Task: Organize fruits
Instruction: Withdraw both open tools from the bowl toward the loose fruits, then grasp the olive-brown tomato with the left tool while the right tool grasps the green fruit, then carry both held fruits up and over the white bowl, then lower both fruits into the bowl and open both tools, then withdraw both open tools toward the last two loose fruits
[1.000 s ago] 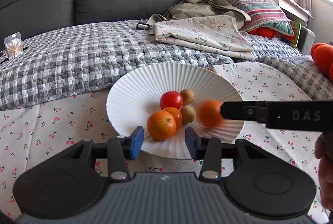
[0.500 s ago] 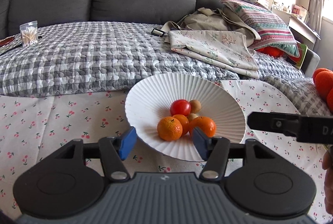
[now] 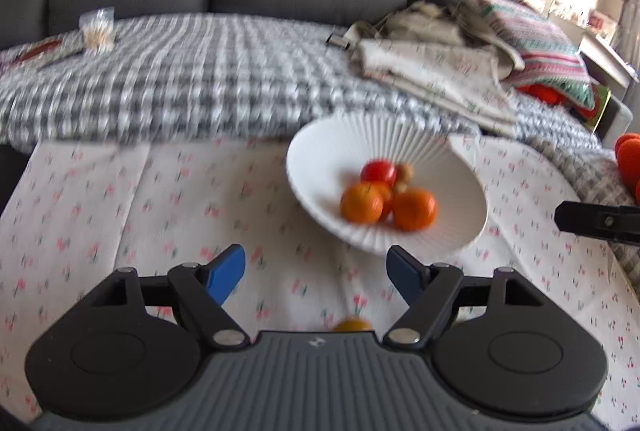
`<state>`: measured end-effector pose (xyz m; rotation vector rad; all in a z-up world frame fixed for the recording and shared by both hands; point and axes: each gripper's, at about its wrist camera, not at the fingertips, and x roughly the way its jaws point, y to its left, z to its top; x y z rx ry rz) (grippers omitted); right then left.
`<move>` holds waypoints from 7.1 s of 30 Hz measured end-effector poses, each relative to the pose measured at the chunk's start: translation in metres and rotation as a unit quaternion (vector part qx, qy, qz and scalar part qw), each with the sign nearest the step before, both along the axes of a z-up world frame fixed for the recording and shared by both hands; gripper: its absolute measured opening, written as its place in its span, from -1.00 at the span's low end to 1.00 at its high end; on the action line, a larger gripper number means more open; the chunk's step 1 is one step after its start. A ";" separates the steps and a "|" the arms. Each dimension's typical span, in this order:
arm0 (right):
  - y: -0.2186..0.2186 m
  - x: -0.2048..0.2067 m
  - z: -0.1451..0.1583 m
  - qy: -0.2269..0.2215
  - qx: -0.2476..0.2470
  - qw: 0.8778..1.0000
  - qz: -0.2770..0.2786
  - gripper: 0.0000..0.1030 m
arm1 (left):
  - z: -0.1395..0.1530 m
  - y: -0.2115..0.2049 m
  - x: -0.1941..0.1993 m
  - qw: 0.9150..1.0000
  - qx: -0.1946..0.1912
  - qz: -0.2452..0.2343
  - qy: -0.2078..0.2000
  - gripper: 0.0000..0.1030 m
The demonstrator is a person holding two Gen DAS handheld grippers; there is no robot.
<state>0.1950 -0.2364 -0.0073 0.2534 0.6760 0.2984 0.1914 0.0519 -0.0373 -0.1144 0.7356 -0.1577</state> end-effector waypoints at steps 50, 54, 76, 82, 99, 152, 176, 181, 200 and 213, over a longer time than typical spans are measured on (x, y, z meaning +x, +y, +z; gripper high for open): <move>0.015 -0.024 -0.037 0.095 -0.021 0.995 0.006 0.77 | -0.041 -0.025 -0.004 0.996 -0.010 -0.064 0.067 -0.46; 0.018 -0.023 -0.041 0.098 -0.027 0.995 0.011 0.76 | -0.037 -0.020 -0.005 0.996 -0.012 -0.053 0.067 -0.46; 0.055 -0.013 -0.067 0.100 -0.051 0.992 0.064 -0.20 | -0.022 -0.001 -0.007 0.998 -0.035 -0.020 0.057 -0.46; 0.063 -0.007 -0.072 0.098 -0.070 0.991 0.063 -0.51 | -0.022 -0.002 -0.009 0.998 -0.031 -0.018 0.057 -0.46; 0.047 -0.022 -0.039 0.066 -0.043 0.995 0.056 -0.51 | -0.018 -0.001 -0.009 0.998 -0.034 -0.012 0.047 -0.46; 0.023 0.041 -0.027 -0.018 -0.034 0.999 0.020 -0.51 | -0.021 -0.062 0.040 0.993 0.021 -0.104 -0.056 -0.46; 0.026 0.055 -0.035 -0.017 -0.048 0.999 0.006 -0.35 | -0.023 -0.064 0.046 0.991 0.059 -0.092 -0.072 0.03; 0.005 0.053 -0.025 -0.012 -0.018 1.000 -0.019 -0.16 | -0.010 -0.051 0.042 0.992 0.044 -0.082 -0.079 0.06; -0.008 0.025 -0.009 0.001 0.002 1.000 -0.025 0.45 | -0.005 -0.030 0.008 0.997 0.037 -0.055 -0.038 0.21; 0.003 -0.004 -0.006 0.010 -0.007 1.000 -0.003 0.58 | -0.008 -0.041 -0.040 0.995 0.038 -0.092 0.003 0.27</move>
